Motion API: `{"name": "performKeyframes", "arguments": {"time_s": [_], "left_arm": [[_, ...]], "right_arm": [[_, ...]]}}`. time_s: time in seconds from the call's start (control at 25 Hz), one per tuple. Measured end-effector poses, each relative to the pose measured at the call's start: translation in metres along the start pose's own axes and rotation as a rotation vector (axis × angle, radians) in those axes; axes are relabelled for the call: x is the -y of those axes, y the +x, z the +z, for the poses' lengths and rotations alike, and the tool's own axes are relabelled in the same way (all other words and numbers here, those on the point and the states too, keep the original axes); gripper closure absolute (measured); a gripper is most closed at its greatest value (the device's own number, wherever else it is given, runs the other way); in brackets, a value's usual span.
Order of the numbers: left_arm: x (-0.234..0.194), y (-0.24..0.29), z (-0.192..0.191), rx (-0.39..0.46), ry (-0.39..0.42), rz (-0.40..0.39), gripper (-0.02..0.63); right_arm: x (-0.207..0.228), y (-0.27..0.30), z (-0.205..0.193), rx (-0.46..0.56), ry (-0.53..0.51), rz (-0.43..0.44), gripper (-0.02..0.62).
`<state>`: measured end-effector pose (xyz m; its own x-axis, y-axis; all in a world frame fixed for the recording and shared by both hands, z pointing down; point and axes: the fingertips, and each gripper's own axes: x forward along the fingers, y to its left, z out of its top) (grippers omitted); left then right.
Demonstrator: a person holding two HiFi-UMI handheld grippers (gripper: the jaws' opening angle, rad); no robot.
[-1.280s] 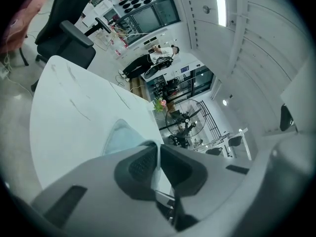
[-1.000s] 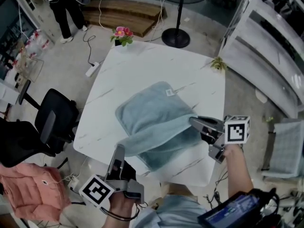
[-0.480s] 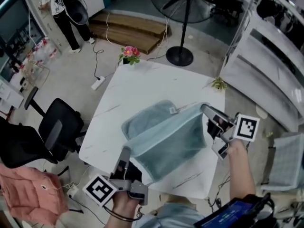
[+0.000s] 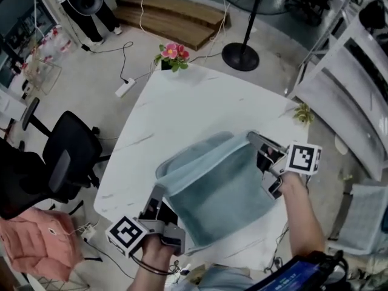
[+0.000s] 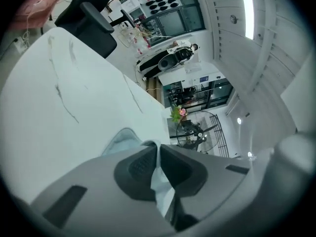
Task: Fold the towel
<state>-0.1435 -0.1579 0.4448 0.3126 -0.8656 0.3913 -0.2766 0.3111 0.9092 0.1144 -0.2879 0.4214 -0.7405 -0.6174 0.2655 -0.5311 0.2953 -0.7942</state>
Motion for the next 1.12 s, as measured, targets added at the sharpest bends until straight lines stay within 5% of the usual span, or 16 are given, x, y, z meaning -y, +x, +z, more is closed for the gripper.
{"name": "performKeyframes", "arguments": {"time_s": [0.36,0.48,0.52,0.64,0.88,1.12], "left_arm": [[-0.059,0.046,0.026,0.024,-0.067,0.136,0.578],[-0.051,0.056,0.030,0.010,-0.068,0.063,0.364],[-0.047,0.057,0.031,0.009,-0.062,0.042,0.344],[-0.037,0.051,0.033,0.024,-0.003,0.016,0.345],[-0.019,0.015,0.031,0.041,0.153,0.006,0.359],[-0.024,-0.046,0.006,0.043,0.326,0.034,0.362]], "right_arm": [[0.067,0.079,-0.034,-0.171,0.071,-0.091,0.538],[0.059,0.095,-0.034,-0.202,0.043,-0.026,0.411],[0.055,0.098,-0.034,-0.207,0.044,-0.008,0.394],[0.048,0.096,-0.033,-0.216,0.025,0.013,0.394],[0.027,0.069,-0.024,-0.244,-0.224,-0.019,0.402],[0.001,0.016,-0.026,-0.195,-0.342,-0.012,0.428]]}}
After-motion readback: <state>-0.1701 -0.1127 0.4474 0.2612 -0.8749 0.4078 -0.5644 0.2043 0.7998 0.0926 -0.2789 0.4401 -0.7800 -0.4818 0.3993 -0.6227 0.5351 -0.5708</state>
